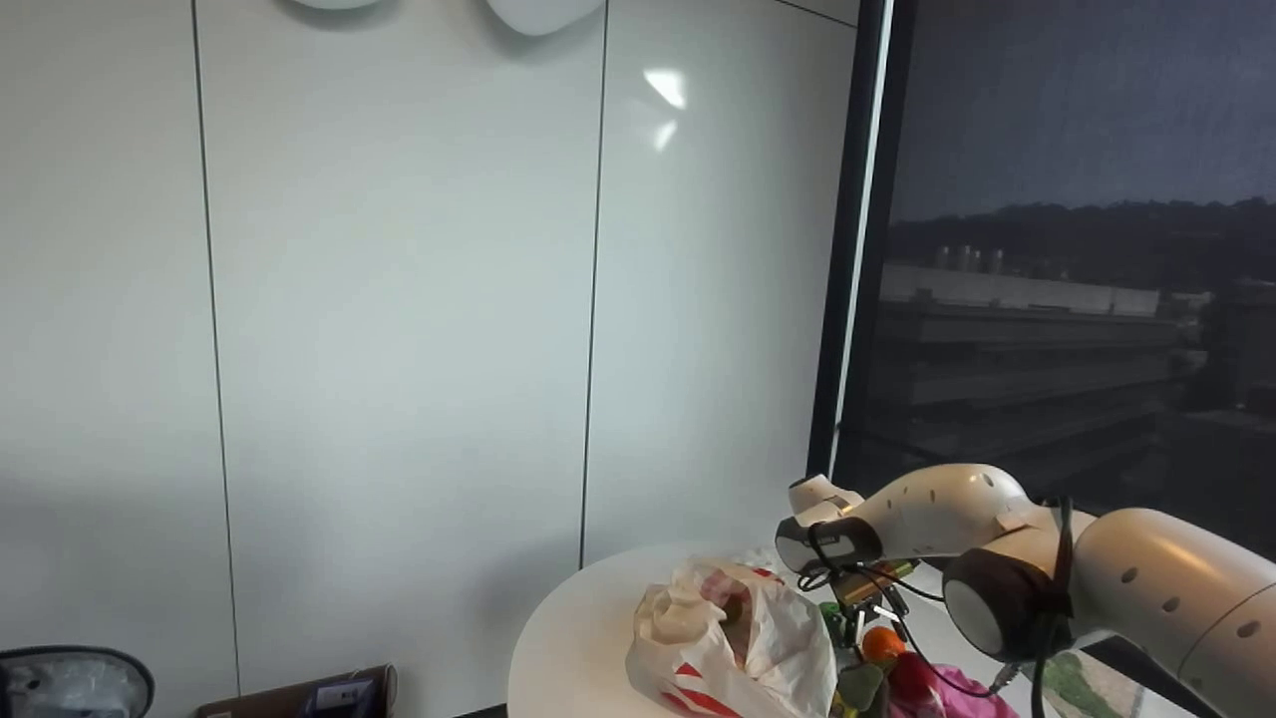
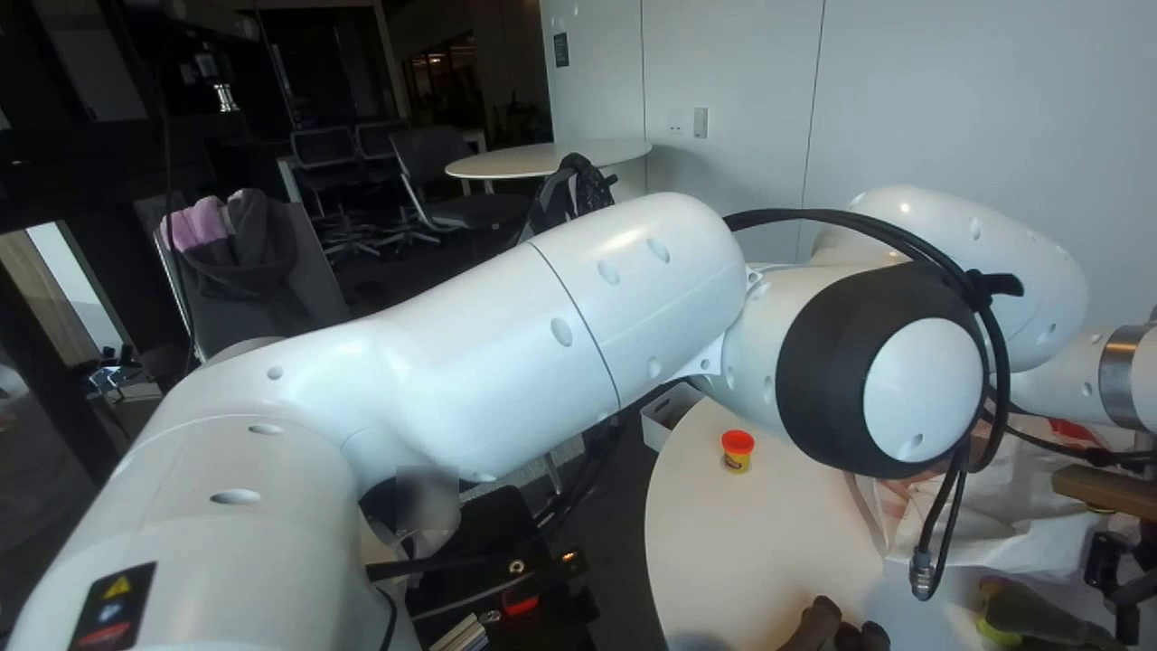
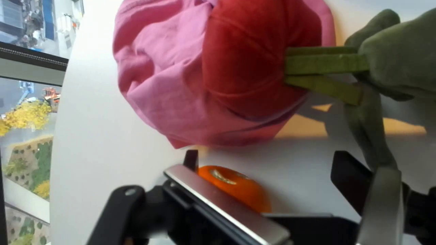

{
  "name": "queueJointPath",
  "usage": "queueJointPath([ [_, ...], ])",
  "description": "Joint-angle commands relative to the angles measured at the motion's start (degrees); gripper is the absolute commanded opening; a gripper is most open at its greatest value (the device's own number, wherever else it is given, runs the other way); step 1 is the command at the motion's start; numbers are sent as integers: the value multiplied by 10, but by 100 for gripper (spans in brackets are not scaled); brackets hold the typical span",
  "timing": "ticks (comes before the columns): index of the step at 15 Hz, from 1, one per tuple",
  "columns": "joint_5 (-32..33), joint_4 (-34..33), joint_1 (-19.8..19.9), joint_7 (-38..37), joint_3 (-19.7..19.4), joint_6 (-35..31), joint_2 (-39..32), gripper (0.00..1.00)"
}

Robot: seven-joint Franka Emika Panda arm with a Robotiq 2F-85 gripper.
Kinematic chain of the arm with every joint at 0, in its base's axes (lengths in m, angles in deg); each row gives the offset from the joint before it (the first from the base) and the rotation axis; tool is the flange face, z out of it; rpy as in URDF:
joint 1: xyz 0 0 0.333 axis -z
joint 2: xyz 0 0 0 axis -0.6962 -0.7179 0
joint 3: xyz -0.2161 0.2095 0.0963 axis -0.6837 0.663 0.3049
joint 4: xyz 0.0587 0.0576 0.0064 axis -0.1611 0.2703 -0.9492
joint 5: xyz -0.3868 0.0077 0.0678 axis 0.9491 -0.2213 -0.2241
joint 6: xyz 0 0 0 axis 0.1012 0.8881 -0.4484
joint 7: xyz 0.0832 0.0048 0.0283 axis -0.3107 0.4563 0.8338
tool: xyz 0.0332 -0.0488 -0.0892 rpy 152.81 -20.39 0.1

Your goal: Remove some items from the plastic bag and put it on the table

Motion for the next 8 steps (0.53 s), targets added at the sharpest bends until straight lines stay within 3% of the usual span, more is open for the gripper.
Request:
queueJointPath([
  [1,16,21,-37,-19,-11,-24,60,100],
  [6,-3,41,-66,-2,16,-83,127,100],
  [8,-29,53,-63,32,51,-103,147,100],
])
